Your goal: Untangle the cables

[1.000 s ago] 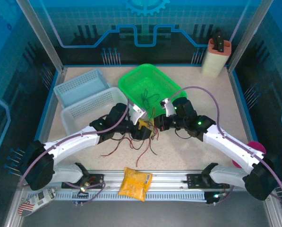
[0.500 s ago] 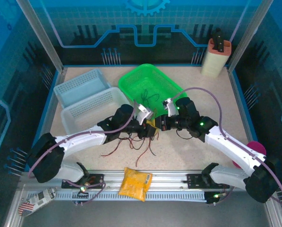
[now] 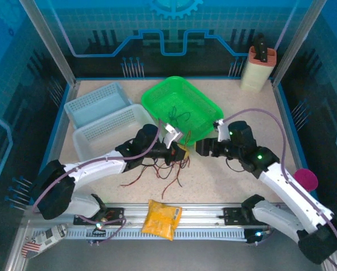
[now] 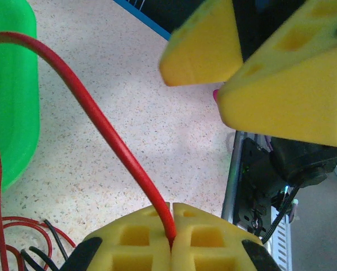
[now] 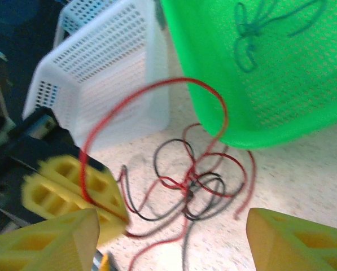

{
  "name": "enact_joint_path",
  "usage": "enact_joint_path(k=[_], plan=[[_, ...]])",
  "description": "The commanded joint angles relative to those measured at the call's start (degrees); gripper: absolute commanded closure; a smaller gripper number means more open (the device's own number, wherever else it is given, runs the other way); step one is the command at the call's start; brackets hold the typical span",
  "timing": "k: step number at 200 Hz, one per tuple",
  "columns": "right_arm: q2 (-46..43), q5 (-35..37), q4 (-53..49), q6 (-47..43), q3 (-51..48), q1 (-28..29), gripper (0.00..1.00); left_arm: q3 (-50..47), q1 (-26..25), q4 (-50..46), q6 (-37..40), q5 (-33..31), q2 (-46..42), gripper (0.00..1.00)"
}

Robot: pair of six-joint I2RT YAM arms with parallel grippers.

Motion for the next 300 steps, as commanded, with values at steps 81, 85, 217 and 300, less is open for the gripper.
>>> enact_joint_path(k=[81, 85, 217, 300], plan=[[-2.15, -0.67, 23.86, -2.47, -24.54, 11.17, 0.41, 0.01, -0.26, 1.74, -2.63, -1.35, -0.94, 1.0], [-2.24, 0.63, 26.83, -2.66, -25.72, 12.44, 0.4, 0.09, -0.25, 1.76, -2.92, -1.57, -0.84, 1.0], [23.66, 21.29, 63.61, -16.61, -27.5, 25.32, 0.31, 1.76, -0.22, 1.3, -6.26, -0.45, -1.32, 1.0], [28.61, 20.96, 62.07, -15.3, -24.52, 23.38, 0.89, 2.44, -0.22, 1.34, -6.93, -2.51, -3.78, 1.0]])
